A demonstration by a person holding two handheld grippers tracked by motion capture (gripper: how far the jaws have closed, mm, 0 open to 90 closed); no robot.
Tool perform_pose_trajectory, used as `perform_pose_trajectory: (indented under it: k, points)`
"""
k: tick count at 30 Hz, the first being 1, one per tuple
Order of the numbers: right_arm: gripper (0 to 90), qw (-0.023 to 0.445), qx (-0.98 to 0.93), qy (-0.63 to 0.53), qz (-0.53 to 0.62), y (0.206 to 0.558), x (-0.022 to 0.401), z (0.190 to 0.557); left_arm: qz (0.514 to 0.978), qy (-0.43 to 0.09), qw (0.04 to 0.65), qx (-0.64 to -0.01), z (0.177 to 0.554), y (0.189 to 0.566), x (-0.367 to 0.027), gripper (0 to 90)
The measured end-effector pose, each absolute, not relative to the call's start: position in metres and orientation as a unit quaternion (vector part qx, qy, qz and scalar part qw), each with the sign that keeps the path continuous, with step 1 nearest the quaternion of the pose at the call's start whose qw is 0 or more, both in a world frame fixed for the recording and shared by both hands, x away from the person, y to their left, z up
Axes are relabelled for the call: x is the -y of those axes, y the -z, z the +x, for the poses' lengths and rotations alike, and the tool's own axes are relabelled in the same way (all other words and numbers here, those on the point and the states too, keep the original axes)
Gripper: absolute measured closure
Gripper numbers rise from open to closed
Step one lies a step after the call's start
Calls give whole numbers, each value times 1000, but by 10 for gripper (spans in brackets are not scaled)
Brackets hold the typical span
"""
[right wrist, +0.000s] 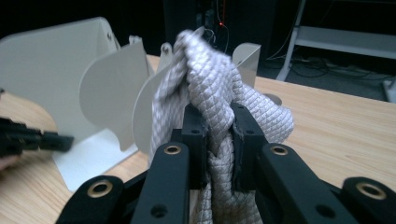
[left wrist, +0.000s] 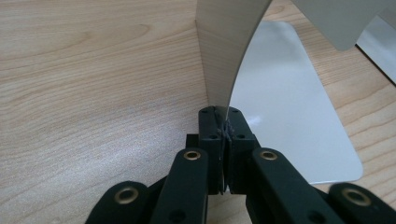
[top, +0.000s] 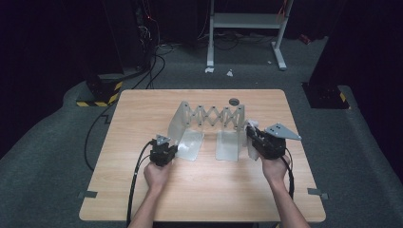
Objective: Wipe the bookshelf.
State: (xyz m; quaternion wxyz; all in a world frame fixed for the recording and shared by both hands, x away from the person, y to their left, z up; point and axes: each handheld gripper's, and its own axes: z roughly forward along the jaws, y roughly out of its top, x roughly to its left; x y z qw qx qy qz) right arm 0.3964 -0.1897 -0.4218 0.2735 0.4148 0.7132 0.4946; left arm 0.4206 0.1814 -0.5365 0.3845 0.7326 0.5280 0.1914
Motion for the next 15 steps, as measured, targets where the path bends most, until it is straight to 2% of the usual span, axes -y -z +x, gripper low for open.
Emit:
perform_pose_trajectory:
  k: [15]
  points:
    - [790,202,-734,-440,477,509,185,412,731,-190,386,-530,421,537,-181,874]
